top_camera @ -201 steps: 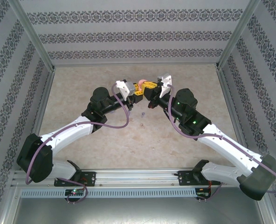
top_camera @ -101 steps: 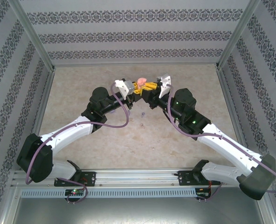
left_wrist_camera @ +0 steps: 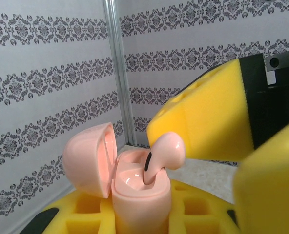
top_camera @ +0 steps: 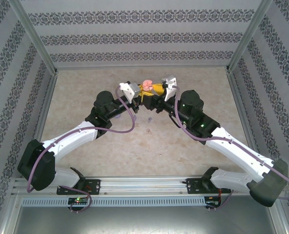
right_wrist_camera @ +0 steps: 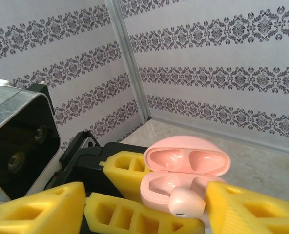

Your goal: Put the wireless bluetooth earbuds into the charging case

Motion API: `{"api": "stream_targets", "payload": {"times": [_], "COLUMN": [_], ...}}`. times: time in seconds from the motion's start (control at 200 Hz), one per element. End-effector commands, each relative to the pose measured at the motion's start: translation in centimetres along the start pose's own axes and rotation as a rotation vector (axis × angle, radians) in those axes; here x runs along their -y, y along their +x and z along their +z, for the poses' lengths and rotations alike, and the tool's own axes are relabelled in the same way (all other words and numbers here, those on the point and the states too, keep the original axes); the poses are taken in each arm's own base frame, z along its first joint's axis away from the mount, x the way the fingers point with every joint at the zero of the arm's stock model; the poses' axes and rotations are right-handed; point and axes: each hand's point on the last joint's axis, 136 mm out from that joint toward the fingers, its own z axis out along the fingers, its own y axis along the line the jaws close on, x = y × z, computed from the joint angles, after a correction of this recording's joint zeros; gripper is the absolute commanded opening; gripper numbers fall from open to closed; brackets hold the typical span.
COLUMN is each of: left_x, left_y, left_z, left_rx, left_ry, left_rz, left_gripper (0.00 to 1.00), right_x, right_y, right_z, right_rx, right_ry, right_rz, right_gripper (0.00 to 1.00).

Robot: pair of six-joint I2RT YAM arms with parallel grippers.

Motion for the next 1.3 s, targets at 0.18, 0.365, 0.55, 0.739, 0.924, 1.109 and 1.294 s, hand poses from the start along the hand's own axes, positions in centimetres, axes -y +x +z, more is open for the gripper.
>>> {"api": "stream_targets", "payload": {"times": [0.18, 0.365, 0.55, 0.739, 0.924, 1.109, 1.294], "left_x": [-0.1, -0.1, -0.1, 0.0, 0.3, 0.5, 0.7], "left_y": [-3.7, -3.5, -3.4, -3.2, -2.6, -2.1, -1.6], "left_z": [-0.2, -0.1, -0.1, 0.0, 0.1, 0.2, 0.4], "left_rx": [0.129, 0.129, 0.130, 0.125, 0.106, 0.090, 0.079], "left_ry": [-0.012, -0.011, -0.012, -0.006, 0.012, 0.027, 0.042], "left_rz": [0.054, 0.053, 0.052, 0.052, 0.054, 0.053, 0.050], "left_gripper": [0.00, 0.00, 0.00, 0.00, 0.00, 0.00, 0.00], "right_x": [-0.8, -0.9, 0.6, 3.1, 4.2, 4.1, 3.5], "right_y": [1.0, -1.0, -2.9, -3.2, -2.1, -1.6, -1.5], "right_z": [-0.7, -2.3, -4.1, -5.3, -4.8, -3.7, -2.7], "right_rx": [-0.089, -0.046, 0.012, -0.001, -0.104, -0.176, -0.217], "right_ry": [-0.030, -0.030, 0.017, 0.099, 0.139, 0.127, 0.104], "right_rz": [0.093, 0.155, 0.213, 0.280, 0.319, 0.334, 0.343], "right_gripper": [0.79, 0.81, 0.84, 0.80, 0.46, 0.04, 0.00]}}
